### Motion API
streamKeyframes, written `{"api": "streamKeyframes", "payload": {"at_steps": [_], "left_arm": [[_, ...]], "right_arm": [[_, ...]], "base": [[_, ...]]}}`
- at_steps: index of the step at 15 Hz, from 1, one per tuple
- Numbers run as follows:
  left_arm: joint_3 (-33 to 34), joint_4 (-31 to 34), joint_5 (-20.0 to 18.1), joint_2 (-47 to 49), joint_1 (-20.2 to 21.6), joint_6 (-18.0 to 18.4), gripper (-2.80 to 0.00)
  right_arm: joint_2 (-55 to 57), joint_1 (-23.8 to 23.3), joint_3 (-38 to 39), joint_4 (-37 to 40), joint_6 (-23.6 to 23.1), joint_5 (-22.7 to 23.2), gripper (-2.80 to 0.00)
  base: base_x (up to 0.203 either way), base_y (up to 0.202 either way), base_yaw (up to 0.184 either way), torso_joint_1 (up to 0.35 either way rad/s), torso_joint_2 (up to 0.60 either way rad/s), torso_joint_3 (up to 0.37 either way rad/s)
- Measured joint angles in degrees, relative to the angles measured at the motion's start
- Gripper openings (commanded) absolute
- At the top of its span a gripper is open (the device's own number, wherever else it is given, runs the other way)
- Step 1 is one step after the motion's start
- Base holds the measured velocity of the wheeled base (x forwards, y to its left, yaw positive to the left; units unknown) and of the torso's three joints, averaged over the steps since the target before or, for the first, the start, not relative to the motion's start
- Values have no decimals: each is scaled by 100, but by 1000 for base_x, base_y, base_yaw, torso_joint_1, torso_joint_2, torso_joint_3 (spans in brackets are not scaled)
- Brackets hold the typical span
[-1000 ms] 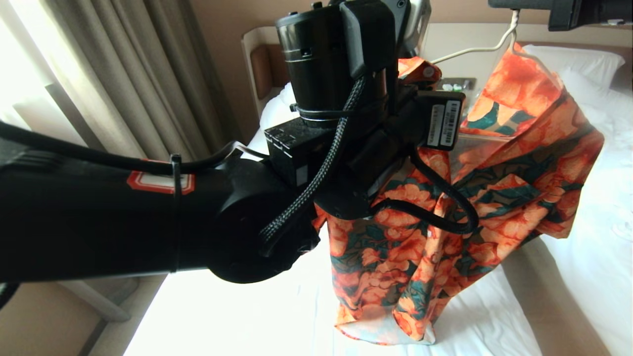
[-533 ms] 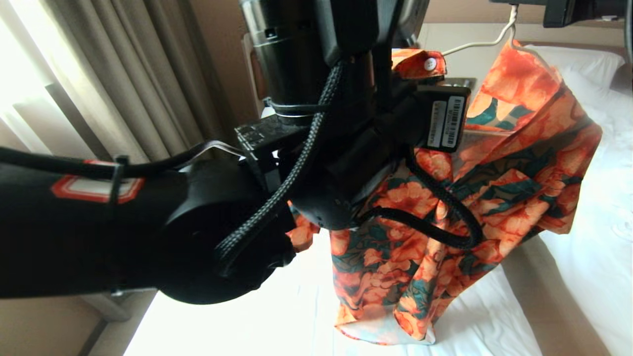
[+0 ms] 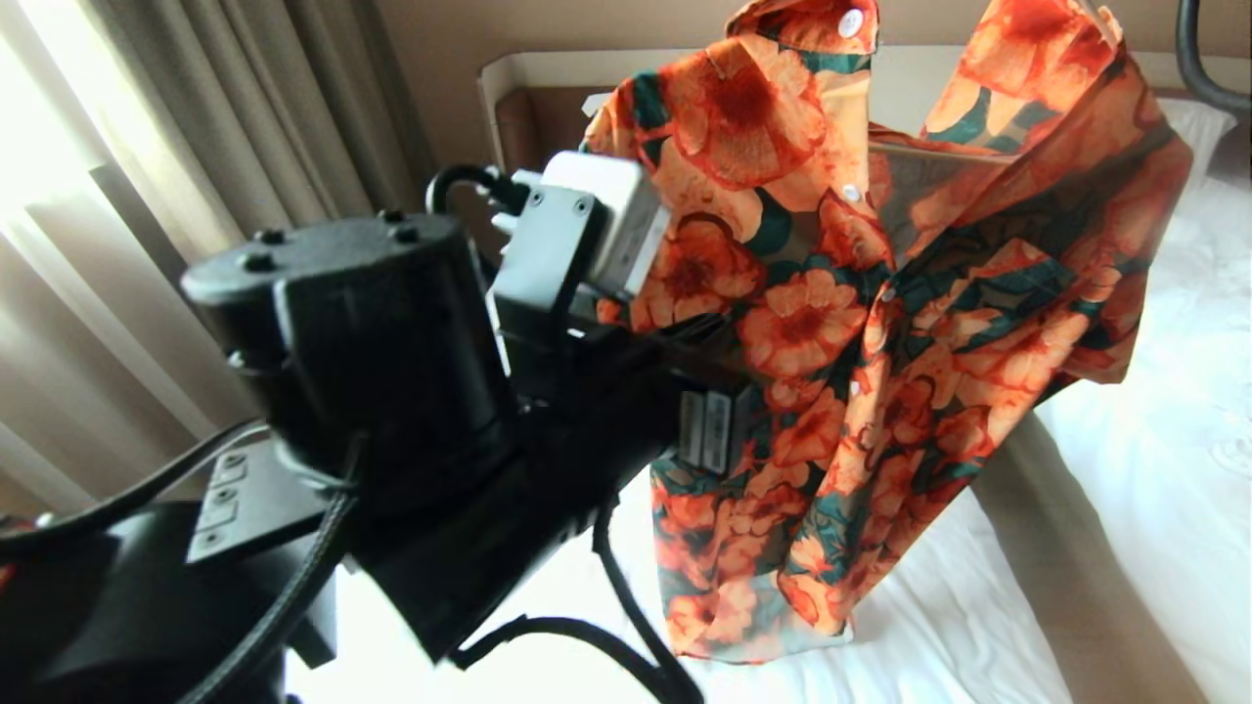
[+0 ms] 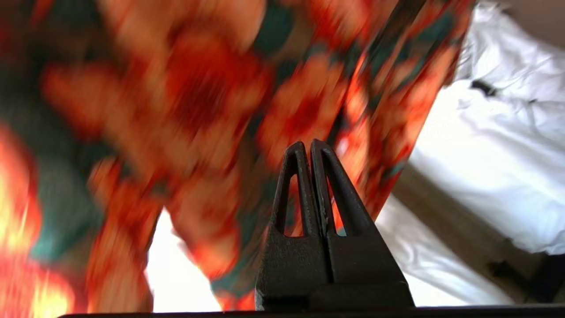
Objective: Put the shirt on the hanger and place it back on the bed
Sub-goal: Take the clothes hanger out of the clothes
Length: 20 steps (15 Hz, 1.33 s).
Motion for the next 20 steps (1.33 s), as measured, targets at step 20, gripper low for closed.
{"api": "streamKeyframes", "payload": {"at_steps": [20], "left_arm": [[3118, -401, -328, -3139, 2385, -845, -280]], "right_arm": [[-135, -70, -86, -1138, -541, 534, -280]], "base": [[0, 0, 0, 0, 0, 0]]}}
